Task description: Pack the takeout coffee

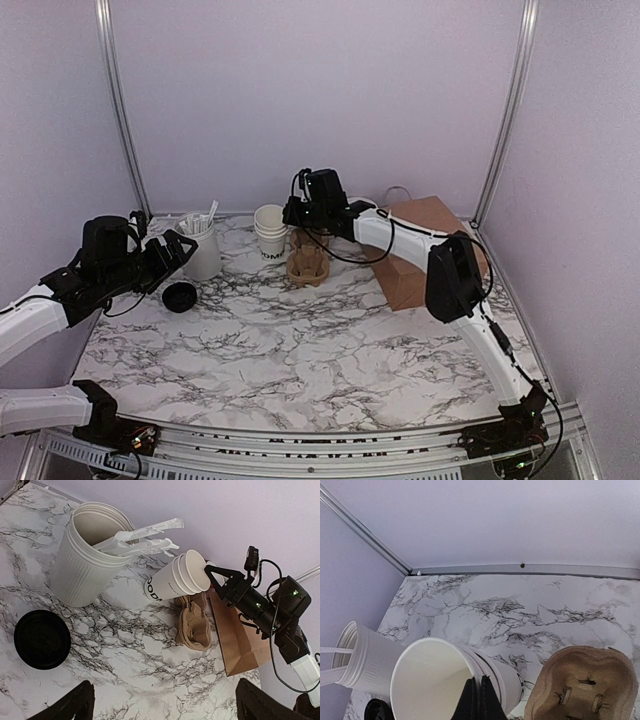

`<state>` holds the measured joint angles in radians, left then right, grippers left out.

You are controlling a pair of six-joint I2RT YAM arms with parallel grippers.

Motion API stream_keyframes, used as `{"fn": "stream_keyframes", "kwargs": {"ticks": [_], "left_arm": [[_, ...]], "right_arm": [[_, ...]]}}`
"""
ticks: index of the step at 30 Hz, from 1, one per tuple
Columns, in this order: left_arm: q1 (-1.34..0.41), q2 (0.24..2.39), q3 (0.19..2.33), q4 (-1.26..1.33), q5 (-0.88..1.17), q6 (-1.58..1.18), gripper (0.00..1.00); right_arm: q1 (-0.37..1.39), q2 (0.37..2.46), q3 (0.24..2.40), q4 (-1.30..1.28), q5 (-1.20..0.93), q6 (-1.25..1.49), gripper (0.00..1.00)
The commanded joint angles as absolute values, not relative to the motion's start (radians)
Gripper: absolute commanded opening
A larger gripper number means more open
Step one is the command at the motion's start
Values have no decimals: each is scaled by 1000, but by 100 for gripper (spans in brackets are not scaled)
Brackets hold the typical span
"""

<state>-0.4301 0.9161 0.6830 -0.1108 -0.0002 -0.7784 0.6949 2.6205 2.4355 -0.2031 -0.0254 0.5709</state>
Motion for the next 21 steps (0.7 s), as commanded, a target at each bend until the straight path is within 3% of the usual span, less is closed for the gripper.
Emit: {"fn": "stream_keyframes", "kwargs": {"ticks": [1,21], "left_arm": [[-431,927,681,-127,5,-779,99],[-432,947,680,-118,23,-796,99]], "right_arm": [[712,2544,2434,-267,-39,553,0],[741,2461,2432,-385,-64,574,0]]}}
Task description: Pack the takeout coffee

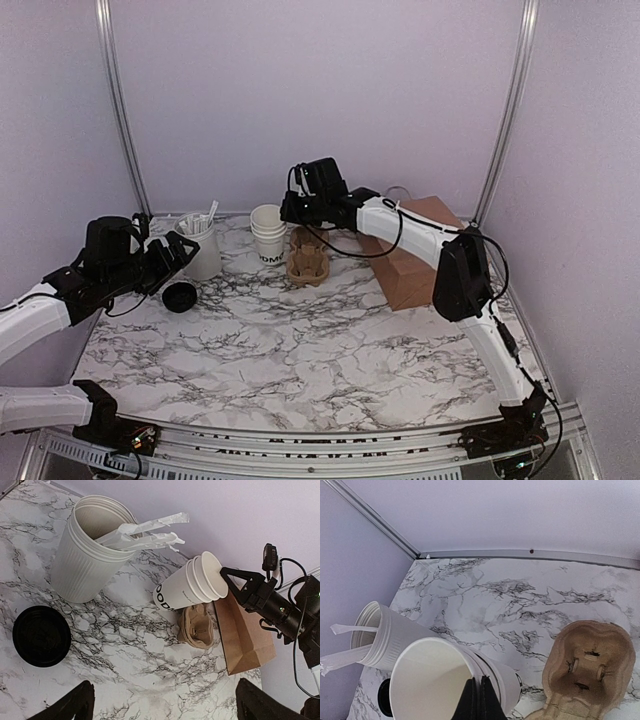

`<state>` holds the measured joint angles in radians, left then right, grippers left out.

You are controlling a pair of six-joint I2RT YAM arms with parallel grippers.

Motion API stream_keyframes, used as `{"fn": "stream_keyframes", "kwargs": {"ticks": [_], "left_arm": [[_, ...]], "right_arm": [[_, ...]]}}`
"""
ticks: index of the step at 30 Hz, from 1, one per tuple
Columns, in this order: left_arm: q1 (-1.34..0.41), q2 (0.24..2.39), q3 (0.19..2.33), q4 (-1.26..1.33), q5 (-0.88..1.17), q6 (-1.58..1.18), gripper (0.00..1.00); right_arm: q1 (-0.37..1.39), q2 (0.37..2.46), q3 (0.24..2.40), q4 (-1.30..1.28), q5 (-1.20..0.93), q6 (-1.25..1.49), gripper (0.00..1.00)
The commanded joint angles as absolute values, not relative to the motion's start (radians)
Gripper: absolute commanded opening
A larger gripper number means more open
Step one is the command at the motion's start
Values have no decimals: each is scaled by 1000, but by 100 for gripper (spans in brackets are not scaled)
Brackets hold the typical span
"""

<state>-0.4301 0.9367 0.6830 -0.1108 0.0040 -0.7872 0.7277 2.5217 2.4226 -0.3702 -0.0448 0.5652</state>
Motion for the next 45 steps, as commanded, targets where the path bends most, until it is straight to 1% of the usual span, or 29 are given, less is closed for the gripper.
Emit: {"fn": "stream_keyframes", "kwargs": {"ticks": [1,14,21,23,32,45], "left_arm": [[-432,948,679,-117,23,-797,99],[-431,963,676,-111,38,-802,99],[-432,966,678,-109,39,-802,99],[-433,968,678,-110,40,-802,99],[-431,973,678,-106,43,-805,99],[-432,973,674,-104,48,-811,99]], "right_arm": [[741,2461,2431,-389,-69,576,0],[756,2456,2382,-420,-100,577,1],[756,2447,2382,-428,-106,568,24],[756,2445,2382,-433,-105,565,26],[758,2409,2343,-469,-76,538,26],[763,2432,2346,-485,-91,532,25]]}}
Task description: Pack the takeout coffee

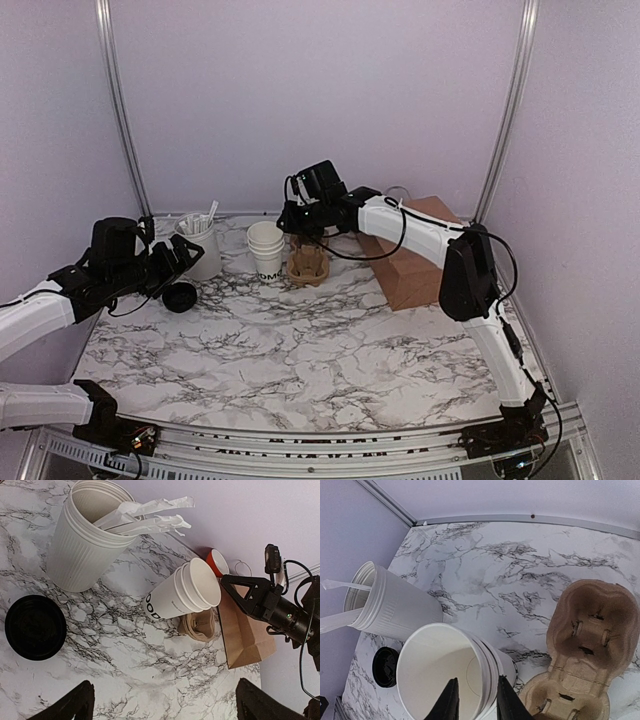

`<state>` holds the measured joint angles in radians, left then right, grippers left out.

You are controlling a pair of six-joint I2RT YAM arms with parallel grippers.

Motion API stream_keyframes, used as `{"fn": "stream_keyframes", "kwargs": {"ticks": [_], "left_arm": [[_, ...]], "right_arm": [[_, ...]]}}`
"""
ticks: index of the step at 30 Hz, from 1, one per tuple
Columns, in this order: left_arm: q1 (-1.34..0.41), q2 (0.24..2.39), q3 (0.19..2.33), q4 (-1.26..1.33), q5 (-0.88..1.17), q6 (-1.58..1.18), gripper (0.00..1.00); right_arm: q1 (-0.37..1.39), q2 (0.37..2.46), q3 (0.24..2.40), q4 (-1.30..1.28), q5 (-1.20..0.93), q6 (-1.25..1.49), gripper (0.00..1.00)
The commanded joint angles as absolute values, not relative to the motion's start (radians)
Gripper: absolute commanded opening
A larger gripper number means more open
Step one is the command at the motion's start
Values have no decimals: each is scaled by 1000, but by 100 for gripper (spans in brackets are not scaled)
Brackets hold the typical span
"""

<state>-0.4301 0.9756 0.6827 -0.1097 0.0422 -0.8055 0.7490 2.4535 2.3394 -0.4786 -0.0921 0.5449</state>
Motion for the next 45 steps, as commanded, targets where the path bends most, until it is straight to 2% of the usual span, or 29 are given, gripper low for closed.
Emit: {"fn": "stream_keyframes", "kwargs": {"ticks": [1,45], "left_arm": [[-432,972,674,-105,47,-812,99],[-432,973,657,-96,47,-822,99]], "right_arm": [[762,2434,2348,-485,-93,532,24],[764,2490,2351,-487,-131,548,19]]}}
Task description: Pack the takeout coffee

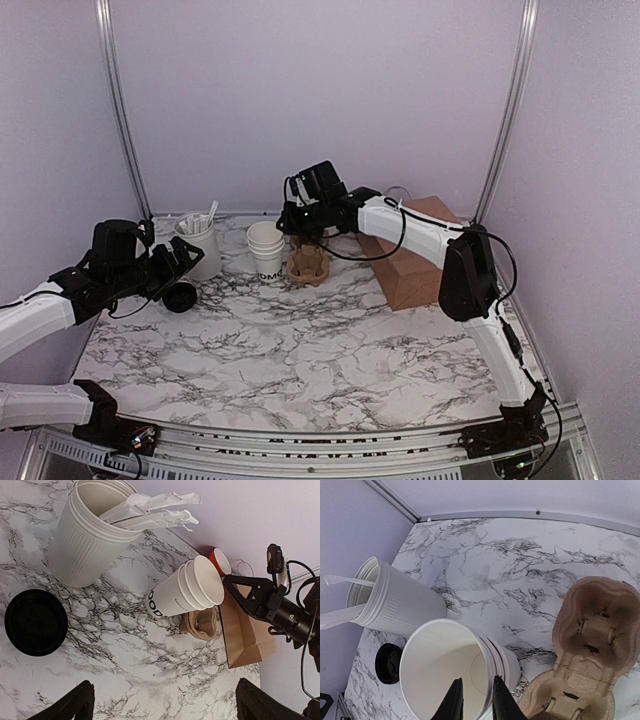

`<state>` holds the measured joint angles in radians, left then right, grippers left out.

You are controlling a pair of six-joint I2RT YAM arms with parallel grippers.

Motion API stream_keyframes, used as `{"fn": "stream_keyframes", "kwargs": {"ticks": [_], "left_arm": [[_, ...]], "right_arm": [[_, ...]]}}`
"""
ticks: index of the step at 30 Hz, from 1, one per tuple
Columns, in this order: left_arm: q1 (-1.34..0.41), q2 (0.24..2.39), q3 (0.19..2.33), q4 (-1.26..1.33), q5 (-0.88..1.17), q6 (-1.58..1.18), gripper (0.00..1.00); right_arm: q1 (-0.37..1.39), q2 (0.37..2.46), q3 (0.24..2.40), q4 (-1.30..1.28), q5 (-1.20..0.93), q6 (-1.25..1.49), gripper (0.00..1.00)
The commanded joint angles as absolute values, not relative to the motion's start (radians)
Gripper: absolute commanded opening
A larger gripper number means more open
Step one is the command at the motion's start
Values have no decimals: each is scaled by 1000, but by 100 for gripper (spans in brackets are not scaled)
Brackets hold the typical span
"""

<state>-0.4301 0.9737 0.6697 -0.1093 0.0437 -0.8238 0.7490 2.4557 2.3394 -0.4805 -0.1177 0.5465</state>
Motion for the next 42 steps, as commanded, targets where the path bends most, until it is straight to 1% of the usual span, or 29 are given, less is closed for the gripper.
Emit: {"fn": "stream_keyframes", "kwargs": {"ticks": [1,10,17,19,27,32,38,42], "left_arm": [[-433,973,657,-94,48,-822,99],[-432,972,653,-92,46,-822,99],[-432,972,650,-91,48,-822,99],[-432,972,652,-89,47,-822,99],[-432,986,649,-78,60,-825,99],[-435,1027,635,-7,111,-866,99],[-466,1145,640,161,135,-944,99],[-493,1259,689,223,123,-975,99]], "right_arm": [[764,2491,2351,-488,-131,548,19],[766,2496,2351,-488,-132,549,16],[768,2477,2365,-494,-135,555,2],[770,2463,2365,-492,-132,557,0],[780,2425,2370,-487,-124,552,0],[796,2404,2367,-501,-105,538,0],[802,2382,2341,-519,-81,519,0],[806,2379,2338,-536,-74,513,0]]}}
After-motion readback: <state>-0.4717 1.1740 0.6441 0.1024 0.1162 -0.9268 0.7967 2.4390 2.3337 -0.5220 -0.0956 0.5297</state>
